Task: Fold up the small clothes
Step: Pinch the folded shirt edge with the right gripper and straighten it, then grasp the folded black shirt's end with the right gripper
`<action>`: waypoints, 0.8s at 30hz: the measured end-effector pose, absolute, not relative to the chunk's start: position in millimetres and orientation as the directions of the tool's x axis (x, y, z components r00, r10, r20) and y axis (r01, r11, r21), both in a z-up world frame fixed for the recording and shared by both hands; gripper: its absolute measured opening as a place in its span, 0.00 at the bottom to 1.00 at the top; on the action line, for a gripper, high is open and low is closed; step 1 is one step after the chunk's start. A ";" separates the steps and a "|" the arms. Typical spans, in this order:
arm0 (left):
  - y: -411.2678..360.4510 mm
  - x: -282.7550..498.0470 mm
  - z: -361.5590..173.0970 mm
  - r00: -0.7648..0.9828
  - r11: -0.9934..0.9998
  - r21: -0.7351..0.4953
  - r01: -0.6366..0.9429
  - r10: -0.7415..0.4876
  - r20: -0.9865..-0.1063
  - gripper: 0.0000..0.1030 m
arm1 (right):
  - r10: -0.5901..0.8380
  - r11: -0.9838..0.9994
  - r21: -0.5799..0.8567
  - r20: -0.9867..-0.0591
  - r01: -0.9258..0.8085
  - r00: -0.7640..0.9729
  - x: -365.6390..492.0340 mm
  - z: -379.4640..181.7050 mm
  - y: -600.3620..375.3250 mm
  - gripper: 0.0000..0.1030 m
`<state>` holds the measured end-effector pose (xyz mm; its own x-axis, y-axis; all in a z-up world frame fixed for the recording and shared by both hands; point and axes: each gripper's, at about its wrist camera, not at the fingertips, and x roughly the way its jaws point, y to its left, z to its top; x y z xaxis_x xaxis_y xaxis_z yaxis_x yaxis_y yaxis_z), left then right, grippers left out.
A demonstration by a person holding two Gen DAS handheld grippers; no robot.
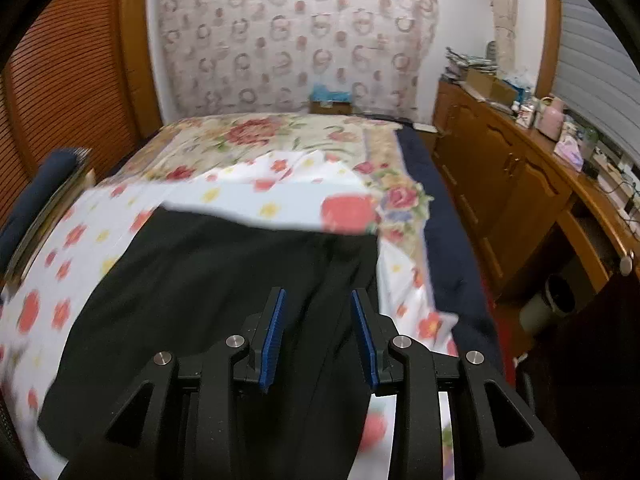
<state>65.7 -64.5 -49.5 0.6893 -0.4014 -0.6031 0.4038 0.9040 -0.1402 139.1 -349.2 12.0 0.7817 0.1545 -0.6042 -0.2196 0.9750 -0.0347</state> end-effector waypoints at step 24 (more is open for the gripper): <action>-128.7 64.0 -74.4 0.580 0.857 -0.141 0.496 -0.448 -0.680 0.89 | 0.265 0.954 0.059 -0.625 -0.294 0.734 30.8 -37.7 -353.4 0.40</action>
